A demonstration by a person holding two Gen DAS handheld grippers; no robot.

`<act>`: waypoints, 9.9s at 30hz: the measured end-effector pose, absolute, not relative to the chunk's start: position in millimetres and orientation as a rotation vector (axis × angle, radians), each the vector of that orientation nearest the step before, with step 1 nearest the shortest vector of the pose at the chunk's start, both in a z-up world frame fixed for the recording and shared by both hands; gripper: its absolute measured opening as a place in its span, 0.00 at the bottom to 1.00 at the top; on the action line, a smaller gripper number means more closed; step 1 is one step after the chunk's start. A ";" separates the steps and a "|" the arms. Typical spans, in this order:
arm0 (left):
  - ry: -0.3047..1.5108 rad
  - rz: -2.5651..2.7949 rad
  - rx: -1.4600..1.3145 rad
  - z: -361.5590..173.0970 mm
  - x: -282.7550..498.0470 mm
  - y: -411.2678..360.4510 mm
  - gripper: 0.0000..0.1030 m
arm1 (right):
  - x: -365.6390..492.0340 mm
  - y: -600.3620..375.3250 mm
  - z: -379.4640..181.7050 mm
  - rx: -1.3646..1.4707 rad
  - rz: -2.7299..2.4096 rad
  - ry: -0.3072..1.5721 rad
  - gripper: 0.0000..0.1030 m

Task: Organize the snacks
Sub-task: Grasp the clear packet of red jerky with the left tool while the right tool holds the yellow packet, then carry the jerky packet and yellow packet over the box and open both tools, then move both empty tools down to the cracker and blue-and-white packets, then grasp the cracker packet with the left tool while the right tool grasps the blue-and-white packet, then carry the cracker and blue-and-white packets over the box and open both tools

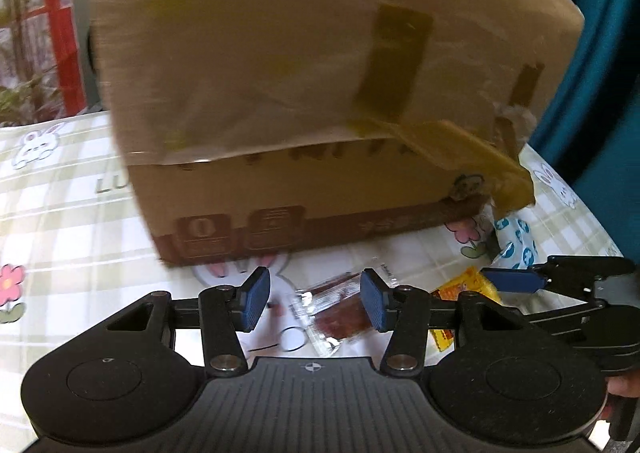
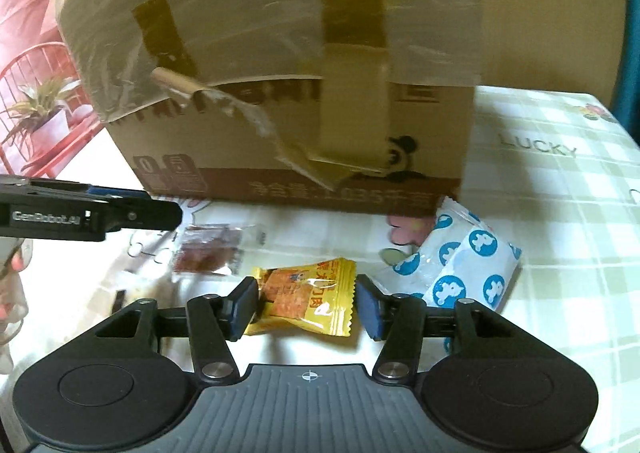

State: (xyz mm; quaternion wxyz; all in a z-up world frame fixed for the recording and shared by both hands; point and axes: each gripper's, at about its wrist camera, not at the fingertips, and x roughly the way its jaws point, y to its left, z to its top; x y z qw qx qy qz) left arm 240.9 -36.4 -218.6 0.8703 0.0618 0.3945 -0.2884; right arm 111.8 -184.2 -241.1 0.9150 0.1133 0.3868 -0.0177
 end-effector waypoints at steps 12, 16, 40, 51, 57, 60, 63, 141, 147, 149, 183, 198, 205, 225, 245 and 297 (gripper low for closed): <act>0.861 -0.670 0.203 -240.9 250.5 -71.0 0.51 | 88.8 -195.7 -226.3 0.240 -0.009 0.779 0.54; 0.876 -0.680 0.219 -245.2 244.9 -69.2 0.51 | 84.1 -191.6 -225.1 0.276 0.049 0.799 0.53; 0.853 -0.666 0.169 -244.9 230.2 -46.1 0.51 | 135.7 -158.1 -241.3 0.034 -0.014 0.833 0.39; 0.831 -0.699 0.192 -244.7 258.9 -71.7 0.51 | 121.6 -178.6 -239.1 0.093 0.002 0.828 0.31; 0.853 -0.735 0.198 -247.9 254.4 -67.2 0.53 | 116.9 -185.4 -237.9 0.117 0.006 0.825 0.31; 0.868 -0.742 0.219 -248.5 244.6 -65.3 0.53 | 118.8 -183.0 -238.4 0.118 0.003 0.823 0.31; 0.870 -0.747 0.253 -249.9 236.2 -66.6 0.53 | 116.8 -182.8 -238.9 0.118 0.001 0.817 0.31; 0.328 -0.475 0.034 -47.7 252.3 -35.8 0.40 | 181.0 -228.0 -33.6 0.098 0.003 0.359 0.31; 0.387 -0.462 0.043 -59.8 275.5 -40.9 0.40 | 211.9 -232.7 -50.8 0.095 -0.032 0.426 0.31; 0.398 -0.458 0.049 -64.1 279.5 -43.1 0.40 | 216.5 -232.6 -55.7 0.087 -0.042 0.439 0.31; 0.438 -0.380 0.019 -52.6 191.4 -6.6 0.66 | 129.3 -222.3 -54.3 0.108 -0.063 0.409 0.75; 0.592 -0.270 -0.088 -112.8 147.7 15.7 0.66 | 84.7 -210.3 -99.3 0.108 -0.054 0.470 0.76; 0.708 -0.233 -0.119 -148.6 138.3 25.6 0.66 | 74.5 -198.3 -134.7 0.104 -0.028 0.540 0.76; 1.010 -0.219 -0.254 -210.2 140.3 18.9 0.65 | 65.8 -198.2 -183.8 0.137 -0.010 0.631 0.75; 0.870 -0.286 0.060 -226.1 191.6 -37.3 0.48 | 74.8 -238.5 -211.7 0.214 -0.115 0.678 0.75; 0.696 -0.267 -0.043 -220.3 144.6 -1.3 0.47 | 111.2 -230.7 -259.2 0.101 -0.067 0.655 0.44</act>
